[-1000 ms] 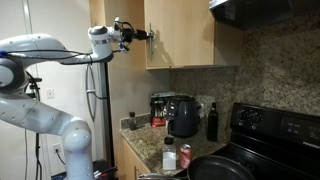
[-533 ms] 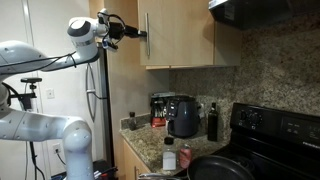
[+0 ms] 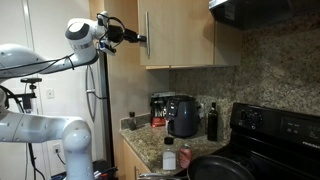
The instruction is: Open the top right cupboard door
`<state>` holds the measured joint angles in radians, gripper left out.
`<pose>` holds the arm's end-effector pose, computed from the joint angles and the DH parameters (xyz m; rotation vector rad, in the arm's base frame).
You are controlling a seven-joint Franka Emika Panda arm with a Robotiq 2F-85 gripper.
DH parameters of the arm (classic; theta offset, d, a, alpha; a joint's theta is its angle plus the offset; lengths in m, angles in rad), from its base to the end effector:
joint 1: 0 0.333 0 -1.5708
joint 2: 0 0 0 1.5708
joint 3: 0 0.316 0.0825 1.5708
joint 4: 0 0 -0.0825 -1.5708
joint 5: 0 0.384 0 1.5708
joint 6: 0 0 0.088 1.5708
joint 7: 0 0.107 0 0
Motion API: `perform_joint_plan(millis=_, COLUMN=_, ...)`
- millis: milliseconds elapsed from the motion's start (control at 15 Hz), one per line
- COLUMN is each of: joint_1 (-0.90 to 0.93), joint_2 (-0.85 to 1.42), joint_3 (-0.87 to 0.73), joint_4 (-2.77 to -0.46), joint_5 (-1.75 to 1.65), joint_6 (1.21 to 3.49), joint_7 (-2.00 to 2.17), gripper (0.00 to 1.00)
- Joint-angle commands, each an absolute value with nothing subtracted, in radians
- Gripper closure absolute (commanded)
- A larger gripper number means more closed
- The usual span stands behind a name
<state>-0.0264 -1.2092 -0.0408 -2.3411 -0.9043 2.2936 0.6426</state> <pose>0.1743 -0.0425 0.8046 1.9951 -0.5582 1.6212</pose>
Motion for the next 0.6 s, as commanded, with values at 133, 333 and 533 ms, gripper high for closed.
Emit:
perform_joint_plan(millis=133, joint_1=-0.159, joint_2=-1.256, joint_3=0.016, joint_4=-2.365, joint_5=-0.919, joint_6=2.21, joint_7=0.45, gripper=1.0)
perform_joint_plan(millis=333, joint_1=-0.125, joint_2=-1.232, joint_3=0.024, joint_4=-2.324, joint_5=-0.835, joint_6=2.068, joint_7=0.293, gripper=1.0)
perform_joint_plan(millis=533, joint_1=-0.081, joint_2=-1.22, joint_3=0.009, joint_4=-2.298, joint_5=-0.712, joint_6=1.952, joint_7=0.199, gripper=1.0)
